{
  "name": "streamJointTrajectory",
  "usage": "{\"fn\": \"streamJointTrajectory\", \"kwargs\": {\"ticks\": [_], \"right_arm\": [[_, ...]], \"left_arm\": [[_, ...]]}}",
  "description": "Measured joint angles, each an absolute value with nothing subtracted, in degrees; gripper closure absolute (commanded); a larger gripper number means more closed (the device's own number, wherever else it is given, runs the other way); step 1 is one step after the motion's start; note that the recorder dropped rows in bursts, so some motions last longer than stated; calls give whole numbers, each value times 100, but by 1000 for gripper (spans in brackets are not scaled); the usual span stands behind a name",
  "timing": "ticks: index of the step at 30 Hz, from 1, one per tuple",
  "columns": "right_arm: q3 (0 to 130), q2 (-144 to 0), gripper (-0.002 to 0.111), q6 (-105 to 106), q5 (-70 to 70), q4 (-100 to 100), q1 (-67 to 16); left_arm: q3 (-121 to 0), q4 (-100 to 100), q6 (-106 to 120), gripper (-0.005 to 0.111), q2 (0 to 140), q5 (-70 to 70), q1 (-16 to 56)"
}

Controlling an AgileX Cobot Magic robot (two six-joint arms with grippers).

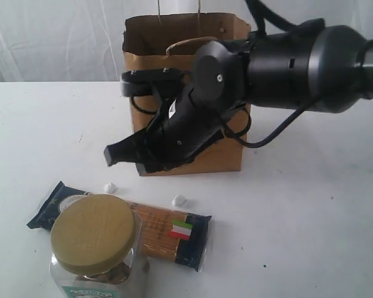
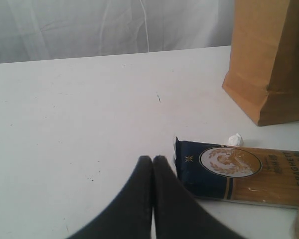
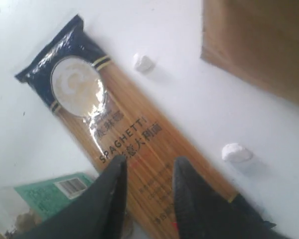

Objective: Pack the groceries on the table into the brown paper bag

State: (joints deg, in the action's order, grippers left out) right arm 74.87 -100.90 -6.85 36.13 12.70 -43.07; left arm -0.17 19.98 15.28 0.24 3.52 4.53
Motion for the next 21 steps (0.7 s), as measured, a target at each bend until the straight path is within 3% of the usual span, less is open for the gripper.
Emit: {"fn": "streamJointTrajectory", "kwargs": {"ticks": [8, 21], "right_arm": [[7474, -10658, 78, -1124, 3706, 1135, -3863], [7474, -11081, 78, -1113, 3415, 992, -3863]], "left_arm": [[-17, 1998, 1528, 107, 24, 352, 453], [-17, 1998, 1528, 107, 24, 352, 453]]}}
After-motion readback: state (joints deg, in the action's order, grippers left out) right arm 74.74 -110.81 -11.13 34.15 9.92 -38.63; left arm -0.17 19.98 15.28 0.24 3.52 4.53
